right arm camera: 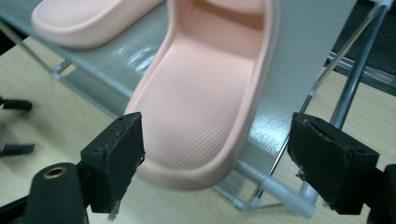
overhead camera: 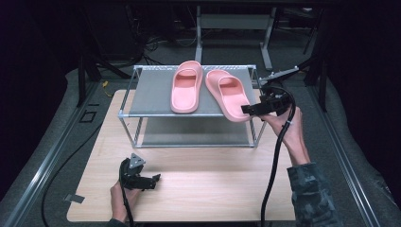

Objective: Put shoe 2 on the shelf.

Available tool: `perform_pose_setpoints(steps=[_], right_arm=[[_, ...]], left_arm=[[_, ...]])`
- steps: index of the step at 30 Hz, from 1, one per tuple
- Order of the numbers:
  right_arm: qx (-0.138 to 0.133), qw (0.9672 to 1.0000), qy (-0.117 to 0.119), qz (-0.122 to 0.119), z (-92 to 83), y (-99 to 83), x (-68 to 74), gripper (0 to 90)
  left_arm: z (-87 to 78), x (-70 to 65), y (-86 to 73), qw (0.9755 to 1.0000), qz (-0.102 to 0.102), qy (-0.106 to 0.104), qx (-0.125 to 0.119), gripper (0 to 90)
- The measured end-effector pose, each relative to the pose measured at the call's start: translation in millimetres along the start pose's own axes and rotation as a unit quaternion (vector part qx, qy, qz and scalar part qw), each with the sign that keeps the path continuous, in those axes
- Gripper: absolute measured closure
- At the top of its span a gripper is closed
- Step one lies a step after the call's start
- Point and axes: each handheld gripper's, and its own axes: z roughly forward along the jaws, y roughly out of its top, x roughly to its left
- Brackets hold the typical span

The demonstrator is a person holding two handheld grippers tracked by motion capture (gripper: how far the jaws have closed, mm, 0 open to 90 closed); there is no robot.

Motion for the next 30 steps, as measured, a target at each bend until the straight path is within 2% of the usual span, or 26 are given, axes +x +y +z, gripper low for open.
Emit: perform_pose_setpoints(steps=[2, 6, 7, 9, 10, 13, 15, 16, 22, 23, 30], right_arm=[[-0.002, 1.0000, 0.004, -0.004, -0.7, -3.2, 2.1, 18.8], [0.015, 0.9995, 0.016, -0.022, 3.7, -15.5, 7.6, 23.5], [0.023, 0.9992, 0.021, -0.023, 10.2, -20.2, 7.4, 27.0], [0.022, 0.9989, 0.038, -0.017, 16.1, -23.0, 7.3, 26.8], [0.017, 0.9991, 0.034, -0.016, 17.5, -23.4, 8.4, 27.6], [0.009, 0.9991, 0.040, -0.011, 18.7, -23.0, 11.1, 30.7], [0.005, 0.9994, 0.034, -0.008, 21.8, -21.6, 17.5, 32.6], [0.000, 0.9992, 0.040, -0.005, 24.1, -19.5, 21.8, 36.2], [-0.007, 0.9991, 0.040, -0.014, 35.8, -10.9, 34.8, 41.3], [-0.008, 0.9994, 0.029, -0.017, 40.7, -6.8, 39.3, 43.1], [-0.017, 0.9992, 0.025, -0.028, 54.1, 3.2, 47.8, 50.2]], left_arm=[[0.0, 0.0, 0.0, 1.0000, 0.000, 0.000, 0.000, 0.6], [0.0, 0.0, 0.0, 1.0000, 0.000, 0.000, 0.000, 0.6], [0.0, 0.0, 0.0, 1.0000, 0.000, 0.000, 0.000, 0.6], [0.0, 0.0, 0.0, 1.0000, 0.000, 0.000, 0.000, 0.6], [0.0, 0.0, 0.0, 1.0000, 0.000, 0.000, 0.000, 0.6], [0.0, 0.0, 0.0, 1.0000, 0.000, 0.000, 0.000, 0.6], [0.0, 0.0, 0.0, 1.0000, 0.000, 0.000, 0.000, 0.6], [0.0, 0.0, 0.0, 1.0000, 0.000, 0.000, 0.000, 0.6], [0.0, 0.0, 0.0, 1.0000, 0.000, 0.000, 0.000, 0.6], [0.0, 0.0, 0.0, 1.0000, 0.000, 0.000, 0.000, 0.6], [0.0, 0.1, 0.0, 1.0000, 0.000, 0.000, 0.000, 0.6]])
